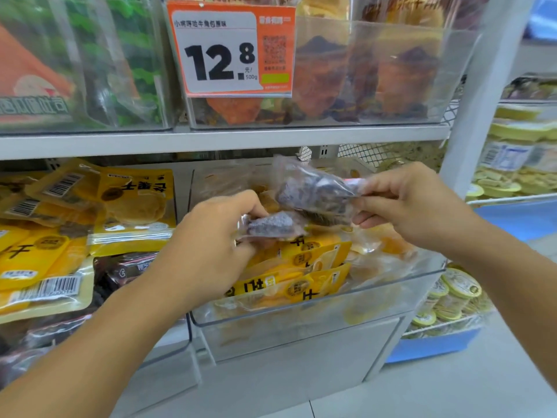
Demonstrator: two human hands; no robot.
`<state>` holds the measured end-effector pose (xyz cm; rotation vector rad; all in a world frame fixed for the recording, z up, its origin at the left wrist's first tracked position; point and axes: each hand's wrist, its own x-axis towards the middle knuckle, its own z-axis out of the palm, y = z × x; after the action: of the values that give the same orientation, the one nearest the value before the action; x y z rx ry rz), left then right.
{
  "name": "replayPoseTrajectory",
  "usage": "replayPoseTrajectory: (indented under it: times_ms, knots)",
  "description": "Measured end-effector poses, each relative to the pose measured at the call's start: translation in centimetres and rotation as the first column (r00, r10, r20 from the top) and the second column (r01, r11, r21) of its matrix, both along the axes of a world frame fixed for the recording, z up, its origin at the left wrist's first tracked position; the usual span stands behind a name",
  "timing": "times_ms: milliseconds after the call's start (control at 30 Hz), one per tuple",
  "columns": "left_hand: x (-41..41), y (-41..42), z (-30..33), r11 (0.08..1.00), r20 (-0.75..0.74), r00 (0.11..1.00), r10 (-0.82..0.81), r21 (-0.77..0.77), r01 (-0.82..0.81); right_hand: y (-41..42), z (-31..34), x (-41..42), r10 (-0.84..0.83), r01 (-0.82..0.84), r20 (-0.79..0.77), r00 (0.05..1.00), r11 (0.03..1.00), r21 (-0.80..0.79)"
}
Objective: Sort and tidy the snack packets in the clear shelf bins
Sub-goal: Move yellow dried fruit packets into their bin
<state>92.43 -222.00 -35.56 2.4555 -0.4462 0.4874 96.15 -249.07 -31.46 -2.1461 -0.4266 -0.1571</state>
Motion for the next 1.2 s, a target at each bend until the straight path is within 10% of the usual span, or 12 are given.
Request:
replayPoseTrajectory:
  times_ms: [167,300,467,900,1200]
  knots:
    - [-0.3,-0.1,-0.4,0.998,0.135,0.989,-0.062,0.008,0.062,-2.6,0.5,-2.4,0.007,0.097,0.353,0.936,0.956,-0.275]
    - [-0.6,0.3,-0.3,0.990,0.198,0.970,-0.143,0.033,0.139,-2.8,1.0,-3.1,0.123,0.038,0.195,0.973,0.749,-0.661]
    - [-1.0,0.5,0.2,0.968,0.156,0.972,-0.176,-0.150,0.200,-0.2,1.4,-2.6,0.158,-0.025,0.116,0.981,0.688,-0.725]
    - [-5.2,6.8,5.1,0.912,0.159,0.978,-0.135,-0.366,0.185,4.8,3.3,-4.6,0.242,-0.202,0.371,0.896,0.969,-0.146]
    - [-11.3,15.3,4.8,0.904,0.005,0.993,0.114,-0.416,-0.102,15.0,3.3,-5.2,0.414,-0.283,0.374,0.830,0.890,-0.357]
